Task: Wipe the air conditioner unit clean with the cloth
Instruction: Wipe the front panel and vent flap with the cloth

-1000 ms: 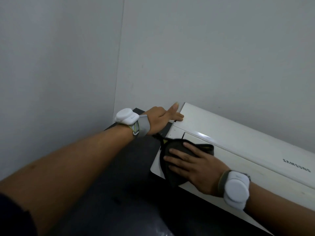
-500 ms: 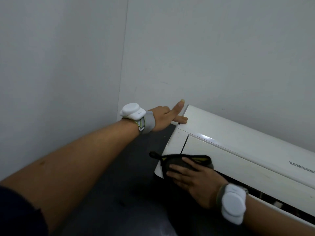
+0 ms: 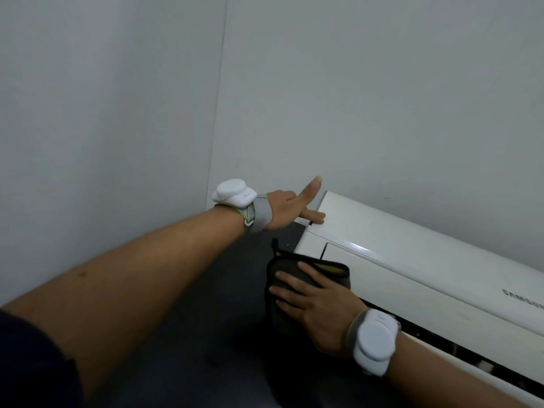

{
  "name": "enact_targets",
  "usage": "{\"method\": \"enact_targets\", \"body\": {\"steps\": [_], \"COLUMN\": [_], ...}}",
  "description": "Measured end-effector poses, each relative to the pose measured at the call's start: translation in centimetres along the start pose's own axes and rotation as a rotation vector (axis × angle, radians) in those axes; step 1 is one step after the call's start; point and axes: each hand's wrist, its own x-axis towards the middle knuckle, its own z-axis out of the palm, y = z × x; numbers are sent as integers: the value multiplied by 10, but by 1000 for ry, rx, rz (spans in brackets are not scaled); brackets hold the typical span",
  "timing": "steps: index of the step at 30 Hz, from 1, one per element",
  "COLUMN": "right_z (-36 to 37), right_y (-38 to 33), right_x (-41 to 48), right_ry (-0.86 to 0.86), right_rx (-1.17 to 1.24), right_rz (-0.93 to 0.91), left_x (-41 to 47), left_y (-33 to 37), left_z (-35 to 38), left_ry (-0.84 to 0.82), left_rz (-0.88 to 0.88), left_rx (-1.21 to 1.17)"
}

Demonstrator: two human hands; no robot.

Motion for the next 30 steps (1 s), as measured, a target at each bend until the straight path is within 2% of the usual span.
{"method": "enact_targets", "body": {"steps": [4,7,14,18,21,30], "right_z": [15,16,-2,6,30,57], "right_y": [10,31,26,-6,-30,-11], "right_x": [-35,-47,-7,17,12,-110], "right_ry": [84,140,129,37,-152,-106], "right_rx": [29,65,177,96,96,-64], "right_rz": [-19,54,171,14,-82,-156], "left_x": [0,0,-4,-5,-5,-9], "left_y": [-2,-2,1,6,6,8], "left_z": [3,1,0,0,2,3], "left_ry": [1,9,25,38,22,77], "left_rz": [12,18,16,-7,-8,1], "left_rx": [-3,11,-1,68,99,141]}}
